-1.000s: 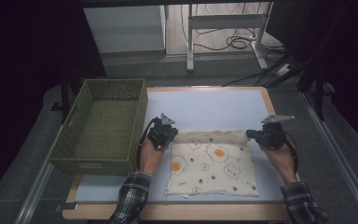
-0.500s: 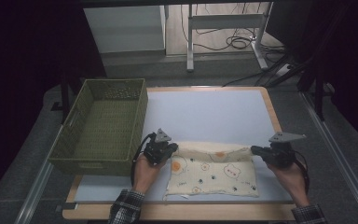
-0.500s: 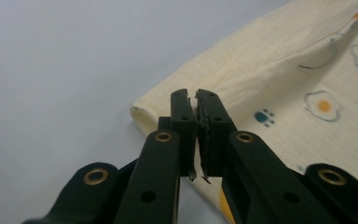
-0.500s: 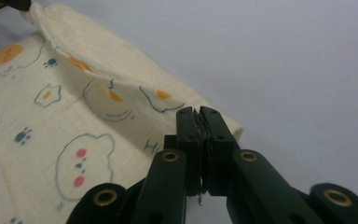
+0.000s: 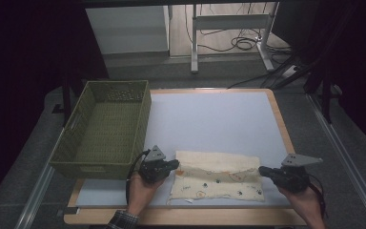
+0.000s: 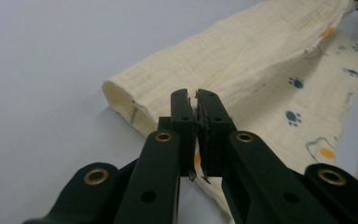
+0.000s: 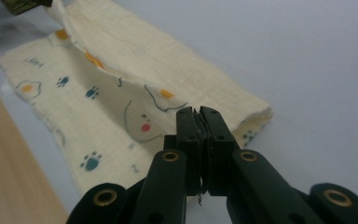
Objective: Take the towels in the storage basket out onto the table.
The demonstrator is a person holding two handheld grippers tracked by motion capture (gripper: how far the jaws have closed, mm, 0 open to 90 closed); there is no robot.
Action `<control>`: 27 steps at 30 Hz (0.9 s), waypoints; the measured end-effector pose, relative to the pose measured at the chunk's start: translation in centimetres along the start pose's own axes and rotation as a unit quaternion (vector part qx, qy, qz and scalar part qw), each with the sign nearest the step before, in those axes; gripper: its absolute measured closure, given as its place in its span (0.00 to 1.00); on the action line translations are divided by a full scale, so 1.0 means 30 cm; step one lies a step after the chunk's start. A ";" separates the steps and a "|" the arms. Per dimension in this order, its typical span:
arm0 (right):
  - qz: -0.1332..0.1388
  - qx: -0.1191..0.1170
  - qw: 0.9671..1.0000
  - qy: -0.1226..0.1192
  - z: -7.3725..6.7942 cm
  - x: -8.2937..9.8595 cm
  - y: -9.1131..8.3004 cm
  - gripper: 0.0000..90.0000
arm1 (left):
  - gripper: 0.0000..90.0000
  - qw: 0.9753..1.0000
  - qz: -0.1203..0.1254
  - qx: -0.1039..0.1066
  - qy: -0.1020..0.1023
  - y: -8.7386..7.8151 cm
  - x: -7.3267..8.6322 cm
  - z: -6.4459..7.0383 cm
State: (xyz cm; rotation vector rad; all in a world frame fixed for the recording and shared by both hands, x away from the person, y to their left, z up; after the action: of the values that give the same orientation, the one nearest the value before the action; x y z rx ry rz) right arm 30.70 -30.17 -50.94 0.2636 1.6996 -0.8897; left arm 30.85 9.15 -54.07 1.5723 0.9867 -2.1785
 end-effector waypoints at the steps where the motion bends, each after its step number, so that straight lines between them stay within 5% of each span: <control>1: -0.001 -0.003 1.000 0.000 -0.009 0.010 -0.004 0.97 | 0.96 1.000 0.000 0.004 0.000 -0.006 0.007 0.007; 17: -0.014 -0.024 1.000 0.006 -0.095 0.104 -0.052 0.97 | 0.95 0.999 -0.008 0.031 0.031 -0.080 0.062 0.103; 27: -0.018 -0.035 0.999 0.025 -0.114 0.150 -0.080 0.90 | 0.89 0.998 -0.011 0.062 0.003 -0.123 0.134 0.127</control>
State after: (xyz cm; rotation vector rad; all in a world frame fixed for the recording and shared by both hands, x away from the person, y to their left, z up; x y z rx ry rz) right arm 25.30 -30.72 -53.76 0.2100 1.7825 -0.8537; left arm 24.47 9.94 -55.74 1.6292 0.8888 -2.2925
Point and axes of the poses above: each handheld gripper's, and its own axes: y roughly forward along the jaws, x roughly out of its underside, z roughly to its right, the point moved 4 cm from there along y, roughly forward along the jaws, and after that the axes turned 13 degrees about z, right-handed, at the moved point
